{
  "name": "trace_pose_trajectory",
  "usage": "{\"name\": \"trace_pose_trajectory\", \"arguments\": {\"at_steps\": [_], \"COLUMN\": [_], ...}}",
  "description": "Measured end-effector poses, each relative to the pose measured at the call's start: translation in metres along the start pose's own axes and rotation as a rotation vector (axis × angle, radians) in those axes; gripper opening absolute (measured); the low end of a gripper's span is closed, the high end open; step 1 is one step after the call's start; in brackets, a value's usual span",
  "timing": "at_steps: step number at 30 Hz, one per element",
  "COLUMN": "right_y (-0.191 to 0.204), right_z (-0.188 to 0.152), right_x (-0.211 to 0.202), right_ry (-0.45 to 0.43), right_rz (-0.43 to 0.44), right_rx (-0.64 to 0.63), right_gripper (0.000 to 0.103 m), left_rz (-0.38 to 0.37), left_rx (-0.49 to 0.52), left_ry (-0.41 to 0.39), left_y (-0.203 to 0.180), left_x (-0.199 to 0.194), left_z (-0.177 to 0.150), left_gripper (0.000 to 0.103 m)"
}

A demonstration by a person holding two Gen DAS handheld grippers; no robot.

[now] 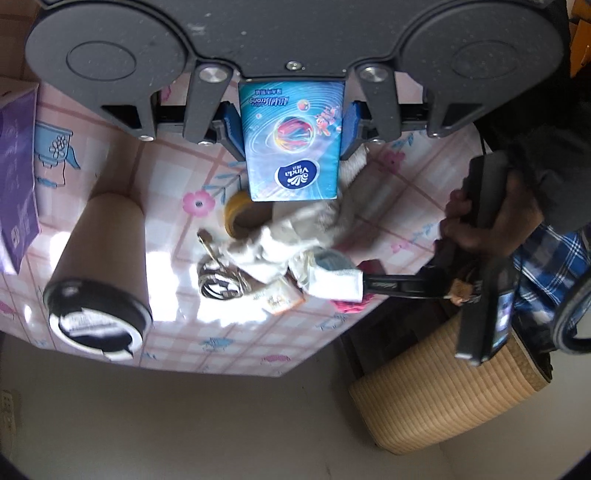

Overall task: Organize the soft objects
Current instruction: 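Grasp the pink cloth with the left tool while the right tool lifts the tissue pack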

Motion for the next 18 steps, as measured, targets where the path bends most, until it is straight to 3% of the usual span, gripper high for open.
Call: {"name": "trace_pose_trajectory", "arguments": {"at_steps": [7,18], "right_y": [0.008,0.017], "right_z": [0.033,0.093], "right_x": [-0.008,-0.022], "right_ry": [-0.062,-0.125], "right_rz": [-0.015,-0.078], "right_rx": [-0.007,-0.004], "right_gripper": [0.064,0.064], "left_rz": [0.042,0.010], "left_rx": [-0.075,-0.159], "left_ry": [-0.031,-0.051], "left_y": [-0.004,-0.035], "left_x": [-0.055,-0.089], "left_z": [0.004,0.029], "left_gripper": [0.019,0.019]}}
Point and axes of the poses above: each gripper's, at about its wrist camera, not at the fingertips, and x roughly the way its jaws point, y to its left, z to its top, the point moved 7 cm from there along x, roughly the way its jaws point, and after that the axes turned 5 degrees about y, right-handed, at the moved point
